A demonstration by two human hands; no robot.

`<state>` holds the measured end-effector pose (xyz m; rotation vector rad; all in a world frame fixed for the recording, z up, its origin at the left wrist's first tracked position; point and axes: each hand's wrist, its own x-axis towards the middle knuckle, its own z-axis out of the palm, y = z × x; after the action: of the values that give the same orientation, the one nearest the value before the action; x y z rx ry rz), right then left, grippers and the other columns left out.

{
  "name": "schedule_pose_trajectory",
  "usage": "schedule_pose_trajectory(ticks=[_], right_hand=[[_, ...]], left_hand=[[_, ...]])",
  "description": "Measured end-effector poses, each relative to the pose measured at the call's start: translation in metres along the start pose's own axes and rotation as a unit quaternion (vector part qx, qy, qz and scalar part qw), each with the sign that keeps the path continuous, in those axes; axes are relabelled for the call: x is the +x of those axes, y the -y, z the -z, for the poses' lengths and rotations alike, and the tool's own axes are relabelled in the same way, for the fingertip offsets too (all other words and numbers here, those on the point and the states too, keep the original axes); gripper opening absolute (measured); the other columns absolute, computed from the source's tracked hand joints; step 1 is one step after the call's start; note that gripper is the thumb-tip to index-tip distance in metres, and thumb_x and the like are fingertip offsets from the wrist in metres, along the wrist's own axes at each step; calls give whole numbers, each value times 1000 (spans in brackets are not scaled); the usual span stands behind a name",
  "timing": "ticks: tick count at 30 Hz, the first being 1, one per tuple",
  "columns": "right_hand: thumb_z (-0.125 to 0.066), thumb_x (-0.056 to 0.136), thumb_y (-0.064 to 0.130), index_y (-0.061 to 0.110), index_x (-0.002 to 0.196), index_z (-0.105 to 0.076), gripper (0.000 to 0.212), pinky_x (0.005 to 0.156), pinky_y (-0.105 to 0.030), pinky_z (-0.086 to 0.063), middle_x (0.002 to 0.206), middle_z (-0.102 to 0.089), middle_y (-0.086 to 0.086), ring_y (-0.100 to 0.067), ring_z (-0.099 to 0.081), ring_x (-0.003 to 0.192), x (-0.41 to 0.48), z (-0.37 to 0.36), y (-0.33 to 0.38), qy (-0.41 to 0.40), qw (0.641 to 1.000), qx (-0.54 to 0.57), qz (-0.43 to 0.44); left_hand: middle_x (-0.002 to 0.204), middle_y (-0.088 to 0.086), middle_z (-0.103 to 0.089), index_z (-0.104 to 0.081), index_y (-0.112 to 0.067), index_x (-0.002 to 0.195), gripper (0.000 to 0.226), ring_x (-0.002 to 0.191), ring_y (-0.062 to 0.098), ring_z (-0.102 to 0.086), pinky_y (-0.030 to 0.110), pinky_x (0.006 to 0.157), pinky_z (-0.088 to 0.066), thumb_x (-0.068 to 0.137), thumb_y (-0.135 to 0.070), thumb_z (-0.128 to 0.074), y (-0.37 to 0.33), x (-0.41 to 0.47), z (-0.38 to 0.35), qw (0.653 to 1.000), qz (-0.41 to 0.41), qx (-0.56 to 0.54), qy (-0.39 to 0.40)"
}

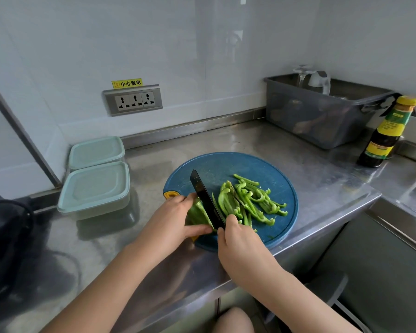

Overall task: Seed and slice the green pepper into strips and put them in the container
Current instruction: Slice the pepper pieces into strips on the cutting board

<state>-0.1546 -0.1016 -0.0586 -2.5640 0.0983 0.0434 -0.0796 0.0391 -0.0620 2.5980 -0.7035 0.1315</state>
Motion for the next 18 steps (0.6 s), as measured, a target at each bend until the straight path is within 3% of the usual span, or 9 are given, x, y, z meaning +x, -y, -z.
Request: schedule_pose_trajectory(ticks=[4, 8, 11, 13, 15, 18], right_hand=[[-32, 100, 16, 18, 68, -23, 33, 43, -23, -18, 67, -34, 1, -9, -27, 53, 6, 9, 5, 33, 999, -14, 11], [-35, 98, 12, 16, 67, -22, 35, 43, -22, -17, 67, -30, -1, -11, -28, 53, 14, 12, 11, 59, 998, -37, 11], [-37, 96, 12, 14, 72, -25, 27, 45, -24, -23, 67, -36, -3, -23, -55, 72, 15, 8, 17, 41, 997, -64, -5], [-38, 91, 7, 11, 85, -28, 12, 55, -29, -33, 85, -56, -10, -32, -61, 96, 12, 8, 25, 37, 996, -79, -12], [-38, 90, 5, 11, 91, -27, 13, 63, -30, -34, 104, -61, -13, -33, -61, 102, 8, 10, 31, 36, 994, -101, -8], [-39, 91, 6, 11, 91, -25, 15, 65, -30, -35, 109, -60, -12, -31, -61, 104, 7, 10, 34, 41, 993, -114, -7]], left_hand=[[123, -2, -54, -39, -20, 139, 82, 113, 11, -48, 19, 87, -37, 71, -52, -71, 1, 0, 2, 999, 10, -33, 11], [114, -5, -53, -44, -20, 134, 77, 98, 5, -48, 16, 78, -35, 70, -50, -73, 2, -1, 3, 999, 25, -44, 16], [108, -4, -52, -46, -16, 132, 75, 95, 8, -47, 19, 76, -36, 70, -48, -74, 3, -1, 2, 999, 32, -38, 16], [101, -4, -47, -44, -14, 134, 76, 92, 8, -43, 19, 73, -32, 71, -46, -74, 2, 0, 1, 999, 38, -30, 19], [100, -3, -46, -46, -12, 131, 74, 92, 11, -45, 20, 72, -32, 71, -44, -74, 1, 1, 1, 998, 44, -25, 20], [100, 0, -48, -50, -11, 127, 69, 94, 15, -49, 22, 72, -33, 71, -43, -74, 1, 1, 0, 998, 48, -19, 25]])
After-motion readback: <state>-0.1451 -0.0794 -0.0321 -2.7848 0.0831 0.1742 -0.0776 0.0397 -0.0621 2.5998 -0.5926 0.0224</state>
